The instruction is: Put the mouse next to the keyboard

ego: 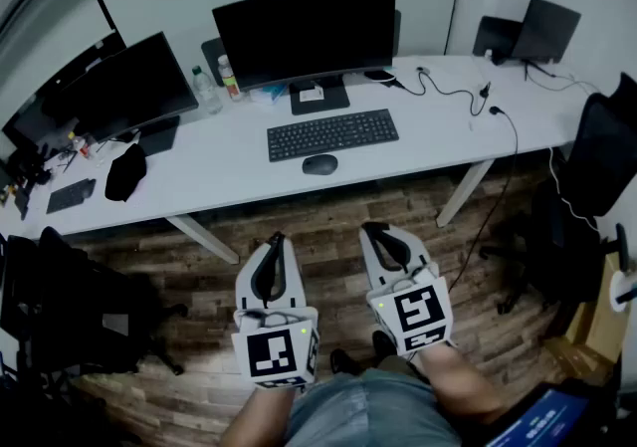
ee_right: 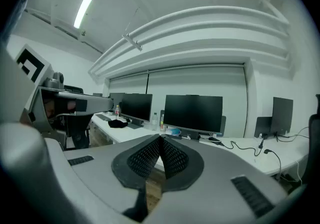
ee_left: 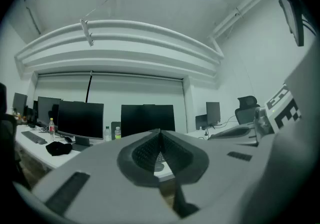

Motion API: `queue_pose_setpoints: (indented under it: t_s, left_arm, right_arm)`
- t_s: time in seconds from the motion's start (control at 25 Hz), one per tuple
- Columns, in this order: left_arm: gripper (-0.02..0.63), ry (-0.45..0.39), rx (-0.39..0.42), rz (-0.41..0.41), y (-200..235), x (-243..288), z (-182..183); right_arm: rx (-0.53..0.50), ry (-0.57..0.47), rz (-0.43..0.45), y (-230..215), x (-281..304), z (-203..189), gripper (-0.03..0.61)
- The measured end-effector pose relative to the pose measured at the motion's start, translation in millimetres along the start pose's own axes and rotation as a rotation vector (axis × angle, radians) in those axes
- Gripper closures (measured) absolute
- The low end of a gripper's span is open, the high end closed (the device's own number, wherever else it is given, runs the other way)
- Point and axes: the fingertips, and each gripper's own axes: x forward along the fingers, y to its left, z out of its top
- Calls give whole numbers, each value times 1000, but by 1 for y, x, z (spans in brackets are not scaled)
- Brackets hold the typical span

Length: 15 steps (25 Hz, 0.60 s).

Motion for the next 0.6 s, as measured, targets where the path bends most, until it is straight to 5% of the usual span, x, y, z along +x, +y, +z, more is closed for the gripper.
queue_pose_setpoints:
  t_s: [0.44,0.48,0.56,0.6]
  left_arm:
    - [609,-9,-2,-1,5,-8,4]
    - [609,-11,0,-2,6,-8,5]
    - [609,-15,7,-7,9,-10,6]
    - [609,-18,11,-9,11,-11,6]
  right_arm:
    - [11,-47,-8,6,-3,10,565]
    - [24,-61,0,8,-3,12,545]
    - [43,-68,18,12,0,14,339]
    - [41,-68,17,13,2,15,334]
